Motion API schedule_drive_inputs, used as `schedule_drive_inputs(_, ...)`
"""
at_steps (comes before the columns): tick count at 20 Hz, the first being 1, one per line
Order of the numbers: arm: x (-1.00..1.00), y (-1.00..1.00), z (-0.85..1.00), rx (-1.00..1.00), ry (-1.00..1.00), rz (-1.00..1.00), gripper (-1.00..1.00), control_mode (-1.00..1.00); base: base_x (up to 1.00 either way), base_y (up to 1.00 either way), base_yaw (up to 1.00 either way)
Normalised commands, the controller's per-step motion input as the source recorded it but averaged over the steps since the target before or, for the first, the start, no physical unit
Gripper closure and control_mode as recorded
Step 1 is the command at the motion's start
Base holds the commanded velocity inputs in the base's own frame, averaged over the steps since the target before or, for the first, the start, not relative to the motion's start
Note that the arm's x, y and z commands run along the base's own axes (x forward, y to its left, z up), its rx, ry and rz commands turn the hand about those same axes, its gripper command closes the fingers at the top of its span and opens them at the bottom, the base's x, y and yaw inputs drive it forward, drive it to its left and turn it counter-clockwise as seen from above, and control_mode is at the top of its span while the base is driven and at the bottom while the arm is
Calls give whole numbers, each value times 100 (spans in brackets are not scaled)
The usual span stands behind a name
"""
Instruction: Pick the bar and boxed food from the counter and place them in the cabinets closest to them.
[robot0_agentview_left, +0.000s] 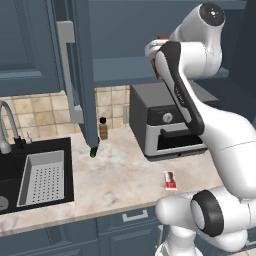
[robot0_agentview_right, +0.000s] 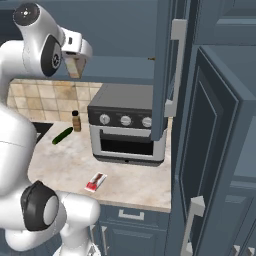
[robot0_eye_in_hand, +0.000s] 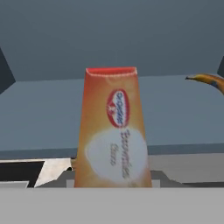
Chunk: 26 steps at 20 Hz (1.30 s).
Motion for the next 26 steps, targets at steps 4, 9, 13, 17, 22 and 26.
schedule_drive_inputs(4,30,0,-8,0,1,0,100,-100,0,0,0)
schedule_drive_inputs(9,27,0,-10,0,1,0,100,-100,0,0,0)
schedule_drive_inputs(13,30,0,-10,-1,0,0,100,-100,0,0,0)
schedule_drive_inputs(17,33,0,-6,-2,0,0,100,-100,0,0,0)
schedule_drive_inputs(22,26,0,-2,-2,-1,0,100,-100,0,0,0)
schedule_drive_inputs(26,17,0,-3,-2,-2,0,100,-100,0,0,0)
